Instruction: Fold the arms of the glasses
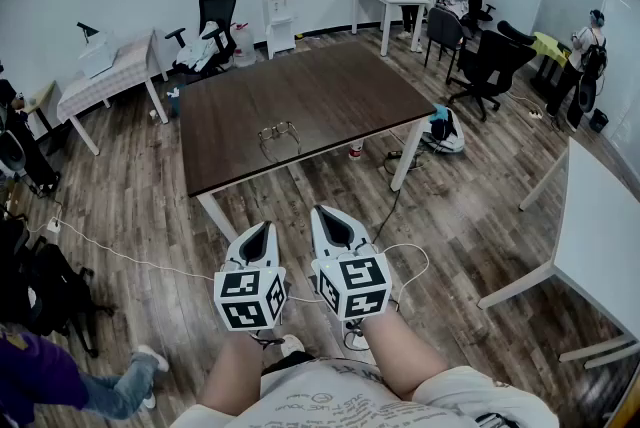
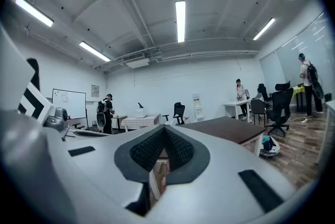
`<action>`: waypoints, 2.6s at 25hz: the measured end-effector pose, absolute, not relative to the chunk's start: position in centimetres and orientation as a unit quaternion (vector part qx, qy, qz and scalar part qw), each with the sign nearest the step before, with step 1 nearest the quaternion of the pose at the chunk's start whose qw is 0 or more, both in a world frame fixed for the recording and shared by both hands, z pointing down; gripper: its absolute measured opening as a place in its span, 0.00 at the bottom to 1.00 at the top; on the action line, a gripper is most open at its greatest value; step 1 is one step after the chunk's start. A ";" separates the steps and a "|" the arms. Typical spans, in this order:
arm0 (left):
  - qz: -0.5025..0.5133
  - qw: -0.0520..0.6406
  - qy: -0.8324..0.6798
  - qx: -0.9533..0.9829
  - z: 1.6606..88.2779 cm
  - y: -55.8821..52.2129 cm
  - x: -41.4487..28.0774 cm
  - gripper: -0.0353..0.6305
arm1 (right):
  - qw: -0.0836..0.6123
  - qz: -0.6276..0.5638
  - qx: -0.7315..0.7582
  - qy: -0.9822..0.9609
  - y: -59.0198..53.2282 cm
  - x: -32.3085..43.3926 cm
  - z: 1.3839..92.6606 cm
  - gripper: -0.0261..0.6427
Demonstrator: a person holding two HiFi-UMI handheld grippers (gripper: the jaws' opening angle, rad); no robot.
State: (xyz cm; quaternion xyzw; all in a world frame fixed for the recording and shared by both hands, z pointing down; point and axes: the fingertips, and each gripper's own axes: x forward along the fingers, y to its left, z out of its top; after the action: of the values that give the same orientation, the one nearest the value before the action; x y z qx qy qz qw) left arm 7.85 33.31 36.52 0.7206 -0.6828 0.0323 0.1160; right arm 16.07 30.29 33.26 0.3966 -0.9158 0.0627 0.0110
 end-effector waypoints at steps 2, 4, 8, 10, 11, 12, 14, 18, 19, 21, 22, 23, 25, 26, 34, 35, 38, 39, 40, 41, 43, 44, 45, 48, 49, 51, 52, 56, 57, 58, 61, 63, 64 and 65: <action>0.033 0.115 -0.681 0.722 36.6 33.2 7.3 0.07 | 0.011 0.062 0.398 -0.915 30.2 15.5 33.4 0.06; 0.033 0.116 -0.680 0.723 36.6 33.0 6.9 0.07 | 0.008 0.067 0.401 -0.914 29.9 15.2 33.4 0.06; 0.032 0.117 -0.678 0.725 36.6 32.3 6.0 0.07 | -0.001 0.080 0.407 -0.910 29.1 14.5 33.5 0.06; 0.031 0.117 -0.676 0.726 36.7 31.8 5.3 0.07 | 0.001 0.080 0.408 -0.909 28.5 13.8 33.6 0.06; 0.031 0.117 -0.676 0.727 36.7 31.4 4.9 0.07 | 0.001 0.081 0.409 -0.909 28.2 13.3 33.6 0.06; 0.031 0.116 -0.675 0.728 36.6 31.0 4.4 0.07 | 0.000 0.083 0.411 -0.908 27.8 12.8 33.6 0.06; 0.031 0.115 -0.673 0.730 36.5 30.2 3.2 0.07 | -0.002 0.088 0.412 -0.907 27.0 11.7 33.5 0.06; 0.026 0.113 -0.670 0.734 36.5 28.8 0.7 0.07 | -0.002 0.088 0.415 -0.905 25.8 9.2 33.7 0.06; 0.024 0.113 -0.669 0.734 36.7 28.5 0.0 0.07 | -0.002 0.088 0.416 -0.905 25.5 8.5 33.8 0.06; 0.021 0.114 -0.667 0.736 37.0 28.0 -1.5 0.07 | 0.000 0.090 0.418 -0.904 25.0 7.0 34.2 0.06; 0.021 0.115 -0.665 0.737 37.3 27.7 -2.2 0.07 | 0.002 0.091 0.419 -0.903 24.8 6.2 34.4 0.06; 0.021 0.117 -0.664 0.739 37.5 27.5 -2.9 0.07 | 0.004 0.091 0.421 -0.902 24.6 5.5 34.7 0.06; 0.021 0.122 -0.662 0.740 38.0 27.1 -4.3 0.07 | 0.012 0.089 0.425 -0.901 24.3 4.2 35.1 0.06; 0.020 0.126 -0.661 0.740 38.3 27.0 -4.8 0.07 | 0.016 0.088 0.426 -0.900 24.2 3.7 35.4 0.06; 0.016 0.137 -0.653 0.745 39.0 25.5 -7.4 0.07 | 0.037 0.083 0.428 -0.899 22.7 0.8 36.1 0.06; 0.017 0.138 -0.653 0.745 39.1 25.2 -7.6 0.07 | 0.039 0.082 0.428 -0.899 22.4 0.5 36.2 0.06; 0.022 0.139 -0.654 0.743 39.7 24.1 -8.7 0.07 | 0.041 0.081 0.426 -0.900 21.3 -0.5 36.7 0.06; 0.024 0.139 -0.655 0.742 39.9 23.7 -9.1 0.07 | 0.040 0.082 0.425 -0.901 20.8 -0.9 36.9 0.06; 0.026 0.140 -0.656 0.742 40.1 23.2 -9.5 0.07 | 0.040 0.083 0.425 -0.901 20.2 -1.2 37.1 0.06; 0.028 0.140 -0.656 0.741 40.3 22.7 -9.8 0.07 | 0.039 0.085 0.424 -0.901 19.7 -1.5 37.2 0.06; 0.034 0.141 -0.654 0.742 40.6 21.5 -10.2 0.07 | 0.036 0.089 0.426 -0.900 18.3 -1.9 37.5 0.06; 0.037 0.140 -0.653 0.743 40.7 20.7 -10.4 0.07 | 0.035 0.091 0.427 -0.899 17.4 -2.1 37.6 0.06; 0.040 0.139 -0.652 0.744 40.8 19.8 -10.5 0.07 | 0.035 0.094 0.428 -0.898 16.5 -2.2 37.7 0.06; 0.046 0.140 -0.650 0.746 41.3 17.3 -10.6 0.07 | 0.035 0.106 0.427 -0.897 13.9 -2.3 38.3 0.06; 0.048 0.142 -0.649 0.746 41.5 16.4 -10.7 0.07 | 0.035 0.107 0.428 -0.897 13.2 -2.2 38.5 0.06; 0.053 0.145 -0.648 0.746 41.9 14.5 -10.9 0.07 | 0.041 0.095 0.433 -0.895 11.3 -2.2 38.8 0.06; 0.056 0.147 -0.648 0.745 42.1 13.5 -11.0 0.07 | 0.046 0.082 0.440 -0.893 10.3 -2.2 38.8 0.06; 0.062 0.150 -0.645 0.746 42.1 9.2 -11.2 0.07 | 0.059 0.049 0.449 -0.890 6.0 -2.6 38.6 0.06; 0.062 0.150 -0.645 0.746 42.0 8.1 -11.2 0.07 | 0.062 0.055 0.445 -0.892 4.8 -2.8 38.6 0.06; 0.063 0.149 -0.646 0.746 41.9 7.0 -11.2 0.07 | 0.064 0.060 0.441 -0.893 3.6 -2.9 38.7 0.06; 0.068 0.149 -0.647 0.745 41.9 3.5 -11.0 0.07 | 0.070 0.068 0.435 -0.895 0.0 -2.8 39.0 0.06; 0.074 0.151 -0.646 0.745 41.9 0.9 -10.9 0.07 | 0.074 0.074 0.431 -0.896 -2.4 -2.6 39.1 0.06; 0.078 0.153 -0.644 0.745 42.0 -0.4 -10.8 0.07 | 0.076 0.077 0.429 -0.897 -3.6 -2.4 39.2 0.06; 0.085 0.153 -0.641 0.747 42.1 -1.6 -10.6 0.07 | 0.079 0.081 0.427 -0.897 -4.8 -2.2 39.3 0.06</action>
State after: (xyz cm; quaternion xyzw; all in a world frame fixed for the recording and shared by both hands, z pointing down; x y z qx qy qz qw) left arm -10.60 -1.61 42.10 0.7470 -0.6413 0.0851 0.1534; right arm -2.21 -4.77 39.33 0.4266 -0.8974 0.0811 0.0787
